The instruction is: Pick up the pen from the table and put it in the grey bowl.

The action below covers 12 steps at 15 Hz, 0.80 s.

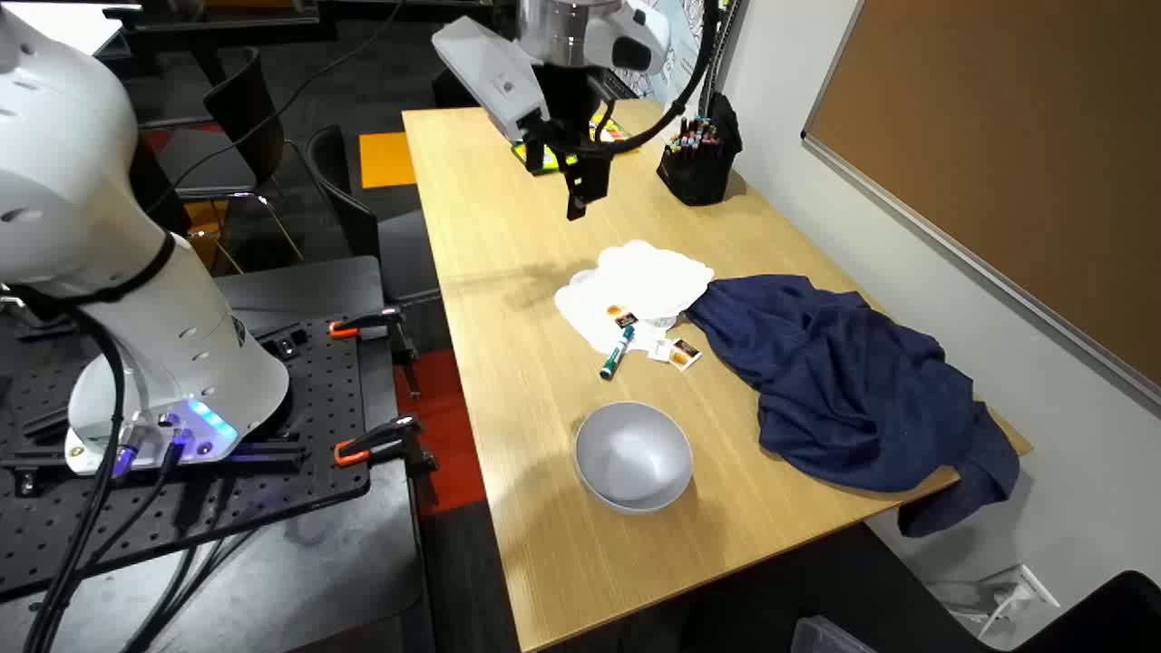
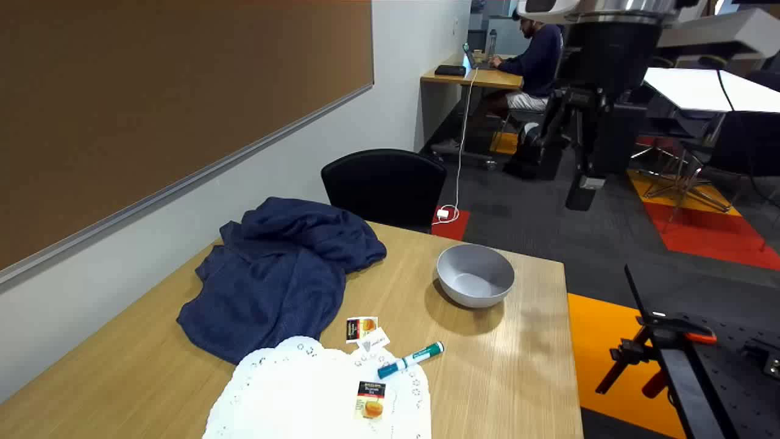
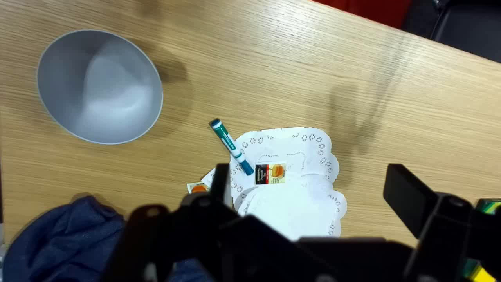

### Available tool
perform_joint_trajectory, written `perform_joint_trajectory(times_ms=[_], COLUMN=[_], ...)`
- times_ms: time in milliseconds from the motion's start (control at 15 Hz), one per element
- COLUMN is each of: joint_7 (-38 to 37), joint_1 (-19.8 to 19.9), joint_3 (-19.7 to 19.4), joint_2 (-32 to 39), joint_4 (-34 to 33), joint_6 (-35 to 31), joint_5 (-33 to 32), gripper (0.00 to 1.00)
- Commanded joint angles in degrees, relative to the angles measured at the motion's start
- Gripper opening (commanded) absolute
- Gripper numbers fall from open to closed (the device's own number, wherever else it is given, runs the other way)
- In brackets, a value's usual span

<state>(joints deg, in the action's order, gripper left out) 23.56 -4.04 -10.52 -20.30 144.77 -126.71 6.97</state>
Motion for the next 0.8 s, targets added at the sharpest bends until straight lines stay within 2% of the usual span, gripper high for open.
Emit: perform_joint_trajectory(times_ms=[0, 333, 733], joint_7=[0.30, 0.30, 0.40], joint_1=[1.06, 1.06, 1.11], joint_3=[1.04, 1.04, 3.25], joint_2=[0.06, 0.07, 4.57], joint_4=[-0.08, -0.08, -2.09], joint_6=[0.16, 0.16, -6.05], joint_5=[0.43, 0.43, -3.70], gripper=[1.00, 1.00, 1.00])
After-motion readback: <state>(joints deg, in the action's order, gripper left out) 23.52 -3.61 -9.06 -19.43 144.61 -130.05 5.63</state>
